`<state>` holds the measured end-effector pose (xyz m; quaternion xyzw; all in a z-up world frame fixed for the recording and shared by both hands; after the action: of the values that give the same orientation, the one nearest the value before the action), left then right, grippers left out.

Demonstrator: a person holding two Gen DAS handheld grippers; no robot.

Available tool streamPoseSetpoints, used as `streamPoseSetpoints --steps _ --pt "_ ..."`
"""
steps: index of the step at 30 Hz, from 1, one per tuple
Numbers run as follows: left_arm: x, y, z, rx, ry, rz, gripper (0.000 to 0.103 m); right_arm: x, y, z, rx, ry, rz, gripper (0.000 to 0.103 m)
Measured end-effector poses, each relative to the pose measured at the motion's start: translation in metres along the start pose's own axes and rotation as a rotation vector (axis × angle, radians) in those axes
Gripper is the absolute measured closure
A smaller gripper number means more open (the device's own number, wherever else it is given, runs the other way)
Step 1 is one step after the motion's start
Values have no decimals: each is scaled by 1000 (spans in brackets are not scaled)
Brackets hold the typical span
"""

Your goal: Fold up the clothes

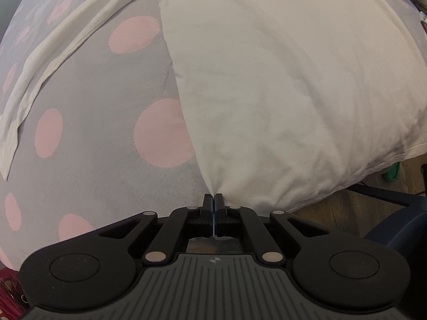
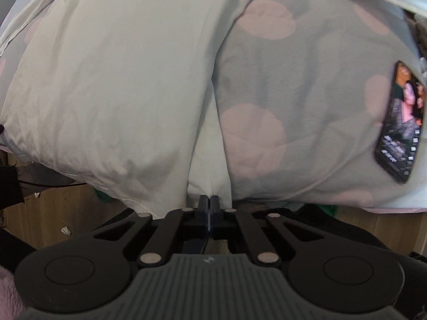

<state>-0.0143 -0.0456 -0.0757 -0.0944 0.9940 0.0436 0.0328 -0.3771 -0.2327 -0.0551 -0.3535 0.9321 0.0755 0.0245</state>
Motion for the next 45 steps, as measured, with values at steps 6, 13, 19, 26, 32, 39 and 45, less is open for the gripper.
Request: streamPoseSetpoints --steps 6,13,19,26,32,39,45 --pt "4 13 -11 -13 -27 17 103 11 11 -14 -40 89 -15 103" --pt "-1 9 -11 -53 -28 21 103 27 14 -3 -97 98 -2 103" --pt "-3 6 -12 -87 -69 46 103 5 24 24 -246 141 -112 103" --pt "-3 10 -9 -143 -66 32 103 4 11 7 -156 74 -68 102" --pt "-15 6 -19 -123 -26 -21 93 8 -16 3 -80 72 -7 98" --pt "-45 -27 -53 81 44 -168 87 43 -60 -30 131 47 133 75" --pt "-58 -69 -68 196 59 -251 87 120 -79 -83 349 -23 393 73"
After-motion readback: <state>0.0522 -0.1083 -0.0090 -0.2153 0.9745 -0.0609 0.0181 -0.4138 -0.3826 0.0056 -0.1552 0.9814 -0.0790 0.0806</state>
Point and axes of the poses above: each gripper's, at about its wrist camera, not at the fingertips, and z roughly the way its jaws point, x to its right, y to its underside, the point moved 1 cm from there along z, roughly the way its jaws point, and after that the axes turned 11 degrees about -x, right-handed, at the moved point
